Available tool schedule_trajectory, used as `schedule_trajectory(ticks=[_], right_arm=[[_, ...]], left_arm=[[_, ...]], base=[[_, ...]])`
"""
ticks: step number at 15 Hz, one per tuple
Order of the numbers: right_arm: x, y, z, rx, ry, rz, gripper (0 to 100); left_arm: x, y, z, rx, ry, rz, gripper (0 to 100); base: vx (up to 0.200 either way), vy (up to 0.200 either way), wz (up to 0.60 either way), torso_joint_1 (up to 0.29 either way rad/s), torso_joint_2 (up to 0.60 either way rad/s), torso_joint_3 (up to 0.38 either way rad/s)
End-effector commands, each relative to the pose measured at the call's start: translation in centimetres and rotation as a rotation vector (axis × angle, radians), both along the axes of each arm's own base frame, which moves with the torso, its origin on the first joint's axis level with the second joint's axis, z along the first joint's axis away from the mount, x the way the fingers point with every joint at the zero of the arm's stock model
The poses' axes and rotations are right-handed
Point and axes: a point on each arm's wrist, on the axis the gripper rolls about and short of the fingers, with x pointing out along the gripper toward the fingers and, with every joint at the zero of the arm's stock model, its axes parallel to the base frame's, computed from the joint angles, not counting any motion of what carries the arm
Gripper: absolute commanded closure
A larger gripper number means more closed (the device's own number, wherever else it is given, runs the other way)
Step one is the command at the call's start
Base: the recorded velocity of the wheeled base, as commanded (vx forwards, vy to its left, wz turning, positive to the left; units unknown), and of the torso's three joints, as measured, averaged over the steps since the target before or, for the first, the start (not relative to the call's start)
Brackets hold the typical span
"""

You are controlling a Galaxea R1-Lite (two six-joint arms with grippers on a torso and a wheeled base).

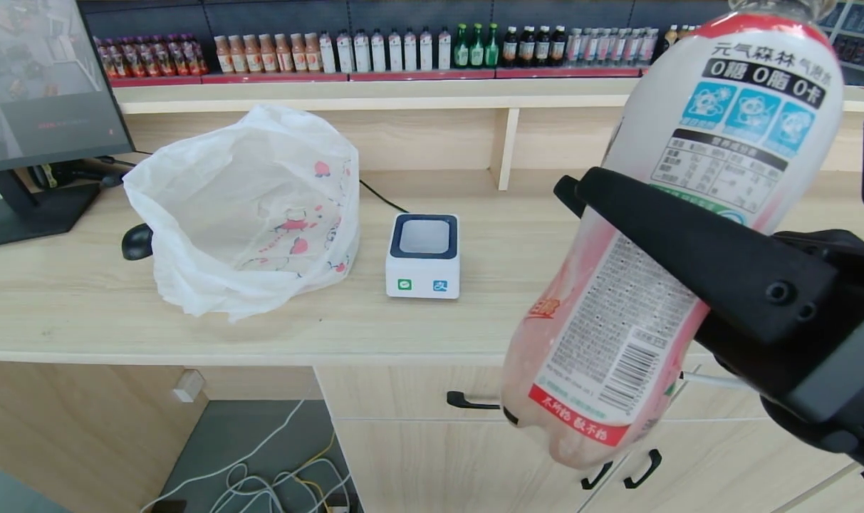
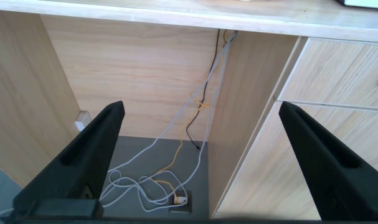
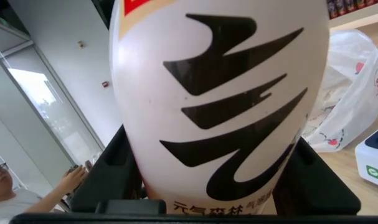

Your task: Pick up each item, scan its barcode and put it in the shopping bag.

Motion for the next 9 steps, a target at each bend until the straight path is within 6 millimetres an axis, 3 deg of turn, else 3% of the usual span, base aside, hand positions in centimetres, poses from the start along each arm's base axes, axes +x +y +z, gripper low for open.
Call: schedule_trajectory(ticks=[1, 9], right_arm=[[0.25, 0.37, -0.28, -0.008, 0.006, 0.002, 100], [0.35, 0.50, -0.70, -0.016, 0.014, 0.003, 100]], left_arm=[[0.00, 0.00, 0.00, 0.000, -0.001, 0.000, 0], [0.00, 0.00, 0.00, 0.000, -0.001, 0.000, 0]], base=[[0.000, 0.000, 0.00, 0.000, 0.00, 0.000], [0.000, 0.000, 0.00, 0.000, 0.00, 0.000]])
